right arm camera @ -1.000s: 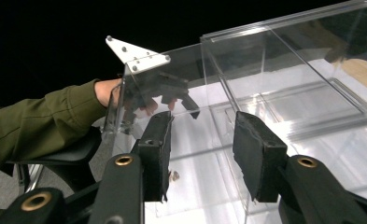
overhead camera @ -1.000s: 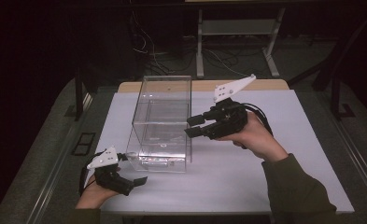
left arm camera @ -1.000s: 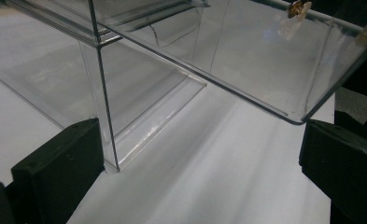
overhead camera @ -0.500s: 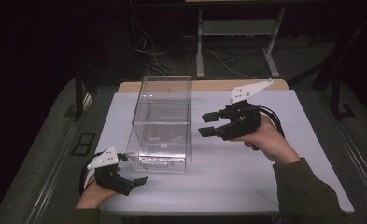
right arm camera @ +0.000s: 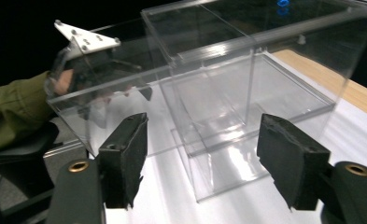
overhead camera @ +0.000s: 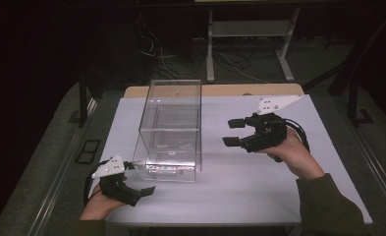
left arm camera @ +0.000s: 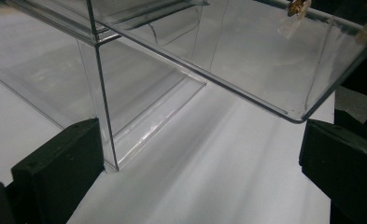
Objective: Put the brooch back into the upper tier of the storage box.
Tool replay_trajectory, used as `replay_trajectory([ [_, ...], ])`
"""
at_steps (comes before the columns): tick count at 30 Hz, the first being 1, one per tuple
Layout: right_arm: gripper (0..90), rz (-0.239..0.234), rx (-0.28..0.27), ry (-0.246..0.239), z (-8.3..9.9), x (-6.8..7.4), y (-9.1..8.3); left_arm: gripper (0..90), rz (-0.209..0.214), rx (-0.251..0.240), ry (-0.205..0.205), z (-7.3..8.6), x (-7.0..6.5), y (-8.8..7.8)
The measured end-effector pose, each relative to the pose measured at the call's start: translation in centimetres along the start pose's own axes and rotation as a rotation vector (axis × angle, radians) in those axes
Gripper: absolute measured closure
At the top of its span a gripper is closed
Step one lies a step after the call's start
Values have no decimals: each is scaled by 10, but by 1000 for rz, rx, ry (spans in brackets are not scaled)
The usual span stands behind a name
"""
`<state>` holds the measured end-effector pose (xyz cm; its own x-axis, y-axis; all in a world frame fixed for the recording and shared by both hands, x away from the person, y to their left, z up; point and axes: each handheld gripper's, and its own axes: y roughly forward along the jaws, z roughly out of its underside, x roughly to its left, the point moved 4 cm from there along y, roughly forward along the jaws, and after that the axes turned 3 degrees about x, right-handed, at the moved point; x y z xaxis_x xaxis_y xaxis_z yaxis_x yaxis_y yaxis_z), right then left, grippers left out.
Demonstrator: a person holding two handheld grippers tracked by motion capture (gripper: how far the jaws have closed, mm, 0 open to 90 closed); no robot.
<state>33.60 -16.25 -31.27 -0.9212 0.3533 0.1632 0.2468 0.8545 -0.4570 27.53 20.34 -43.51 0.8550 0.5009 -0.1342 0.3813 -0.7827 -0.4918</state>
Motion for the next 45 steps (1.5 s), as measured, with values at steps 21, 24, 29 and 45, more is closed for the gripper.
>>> replay_trajectory([
  [21,186,144,-33,58,61,-17,-15,0,0,4,-1,1,0,0],
  [24,180,165,-29,62,69,-18,-15,0,0,2,0,1,0,0],
  [29,180,191,-24,64,85,-17,-16,0,0,3,-2,1,0,0],
  [45,171,280,-36,110,131,-21,-27,0,-1,0,-2,0,-1,0],
])
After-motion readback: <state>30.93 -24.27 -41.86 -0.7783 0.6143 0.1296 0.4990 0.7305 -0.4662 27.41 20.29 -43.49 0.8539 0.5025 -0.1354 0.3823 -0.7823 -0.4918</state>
